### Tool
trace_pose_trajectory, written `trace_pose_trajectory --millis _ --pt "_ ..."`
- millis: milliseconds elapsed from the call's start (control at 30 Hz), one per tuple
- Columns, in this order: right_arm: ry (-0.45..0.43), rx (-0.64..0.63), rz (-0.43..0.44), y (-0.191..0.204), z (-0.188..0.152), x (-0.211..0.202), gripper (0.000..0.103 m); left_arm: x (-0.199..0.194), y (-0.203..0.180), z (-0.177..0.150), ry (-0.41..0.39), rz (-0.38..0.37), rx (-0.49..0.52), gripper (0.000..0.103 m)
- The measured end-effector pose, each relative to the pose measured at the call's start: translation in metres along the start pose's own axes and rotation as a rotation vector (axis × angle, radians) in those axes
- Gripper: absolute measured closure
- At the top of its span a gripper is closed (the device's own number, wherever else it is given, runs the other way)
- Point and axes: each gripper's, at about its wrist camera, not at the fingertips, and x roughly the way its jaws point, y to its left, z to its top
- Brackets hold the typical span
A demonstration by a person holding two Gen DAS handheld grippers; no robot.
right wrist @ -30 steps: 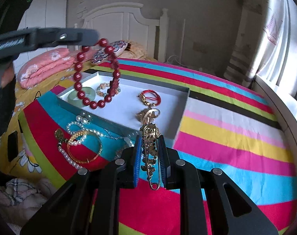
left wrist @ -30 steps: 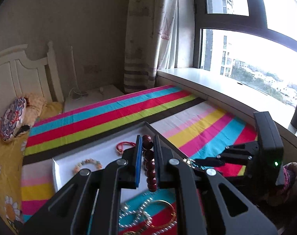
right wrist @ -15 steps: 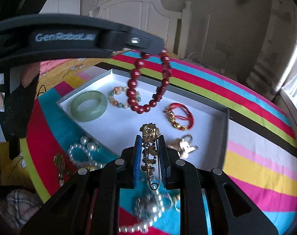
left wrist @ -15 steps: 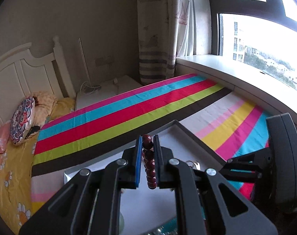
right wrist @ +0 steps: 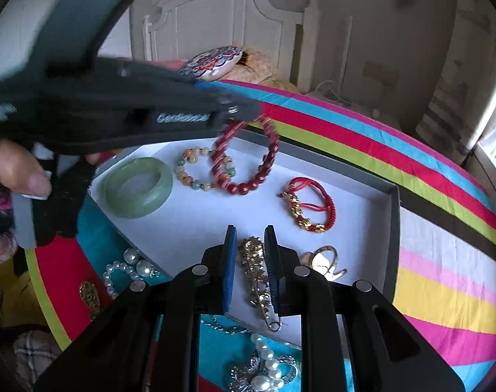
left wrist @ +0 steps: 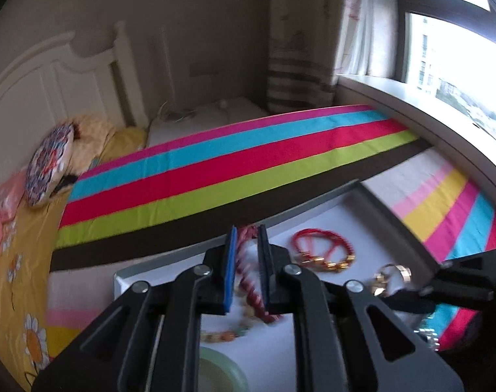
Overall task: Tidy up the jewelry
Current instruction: 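Carry brooch and bracelet into the white tray and open both tools, then move the open right tool to the pearl necklace beside the tray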
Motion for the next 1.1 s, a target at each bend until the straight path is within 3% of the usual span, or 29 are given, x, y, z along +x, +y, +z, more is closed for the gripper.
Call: trace_pose_trajectory --millis 33,100,167,300,400,467,733,933,1100 --pt "-0.005 0.019 0.002 -0.005 0.0 -0.001 0.078 0.002 0.006 -0.001 0.004 0.003 -0.017 0.08" --pt "-0.015 0.051 0.003 -0.012 -0.001 -0.005 0.075 0.004 0.019 -0.005 -0.001 0.033 -0.048 0.053" --pt "-0.028 0.077 0.01 -0.018 -0.003 -0.009 0.068 0.002 0.027 -0.009 -0.016 0.061 -0.06 0.034" --pt "-0.051 0.104 0.01 -0.026 -0.005 -0.018 0.059 -0.012 0.034 -0.018 -0.048 0.126 -0.064 0.012" --pt "-0.064 0.123 0.011 -0.031 -0.007 -0.025 0.057 -0.027 0.034 -0.028 -0.082 0.178 -0.056 0.005" --pt "-0.074 0.135 0.008 -0.036 -0.008 -0.028 0.05 -0.035 0.029 -0.035 -0.095 0.197 -0.043 0.003" --pt "-0.099 0.18 0.006 -0.05 -0.023 -0.046 0.036 -0.065 0.008 -0.076 -0.137 0.25 -0.023 0.003" --pt "-0.105 0.206 0.008 -0.056 -0.044 -0.062 0.036 -0.095 0.012 -0.107 -0.19 0.246 -0.115 0.003" --pt "-0.07 0.2 0.028 -0.049 -0.071 -0.071 0.036 -0.102 0.012 -0.127 -0.145 0.246 -0.115 0.003"
